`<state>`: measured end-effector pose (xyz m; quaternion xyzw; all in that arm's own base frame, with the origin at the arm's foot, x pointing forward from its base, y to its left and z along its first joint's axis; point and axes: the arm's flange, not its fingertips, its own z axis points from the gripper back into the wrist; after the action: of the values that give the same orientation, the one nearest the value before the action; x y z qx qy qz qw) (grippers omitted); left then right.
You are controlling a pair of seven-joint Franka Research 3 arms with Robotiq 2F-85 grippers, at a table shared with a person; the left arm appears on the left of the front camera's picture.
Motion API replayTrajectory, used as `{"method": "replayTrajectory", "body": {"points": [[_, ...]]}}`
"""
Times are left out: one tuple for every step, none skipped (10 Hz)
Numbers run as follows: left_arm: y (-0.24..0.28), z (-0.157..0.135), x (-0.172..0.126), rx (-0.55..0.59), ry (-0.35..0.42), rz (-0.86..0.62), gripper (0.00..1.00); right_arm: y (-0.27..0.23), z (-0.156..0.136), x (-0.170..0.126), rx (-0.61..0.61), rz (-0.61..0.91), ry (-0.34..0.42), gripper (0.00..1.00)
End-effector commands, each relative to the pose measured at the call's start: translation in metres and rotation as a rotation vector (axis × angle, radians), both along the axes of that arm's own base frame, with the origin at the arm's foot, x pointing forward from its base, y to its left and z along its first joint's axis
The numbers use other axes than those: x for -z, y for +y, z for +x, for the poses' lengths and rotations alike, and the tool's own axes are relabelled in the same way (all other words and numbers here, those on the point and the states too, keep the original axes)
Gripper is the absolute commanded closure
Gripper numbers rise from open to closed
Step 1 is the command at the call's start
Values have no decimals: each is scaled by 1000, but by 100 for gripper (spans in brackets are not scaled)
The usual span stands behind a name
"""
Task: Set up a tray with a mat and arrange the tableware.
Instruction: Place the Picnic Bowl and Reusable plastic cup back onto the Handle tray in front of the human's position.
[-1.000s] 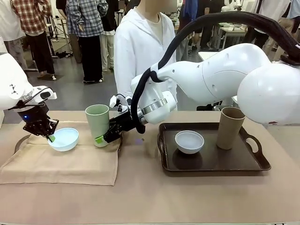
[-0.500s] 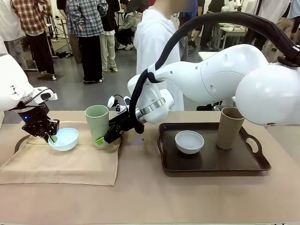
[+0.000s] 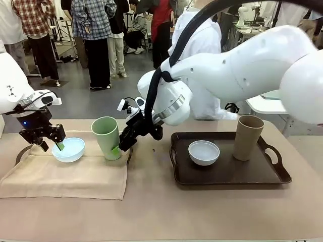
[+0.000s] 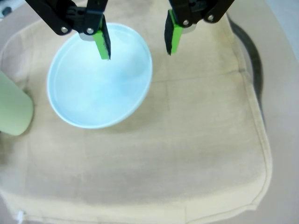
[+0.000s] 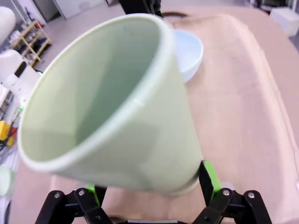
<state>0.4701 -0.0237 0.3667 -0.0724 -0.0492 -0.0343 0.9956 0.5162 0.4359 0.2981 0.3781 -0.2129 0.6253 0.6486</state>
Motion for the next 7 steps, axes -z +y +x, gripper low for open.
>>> {"method": "replayTrajectory", "body": {"points": [[-9,-16,-18,82,-17,-32,21,-29,-24,-23,49,-132,46,0],[-16,-24,-32,130,-21,-28,21,-38,-30,-34,104,-185,70,0],[-26,-36,-45,175,-37,-24,21,-47,-37,-47,182,-229,70,0],[-33,-43,-55,210,-55,-16,21,-54,-39,-56,241,-215,59,0],[-38,-46,-58,234,-58,-19,21,-58,-38,-59,271,-190,51,0],[-39,-48,-56,242,-40,0,21,-58,-37,-57,281,-185,64,0],[-39,-49,-54,249,-33,7,21,-60,-40,-57,299,-205,75,0]]}}
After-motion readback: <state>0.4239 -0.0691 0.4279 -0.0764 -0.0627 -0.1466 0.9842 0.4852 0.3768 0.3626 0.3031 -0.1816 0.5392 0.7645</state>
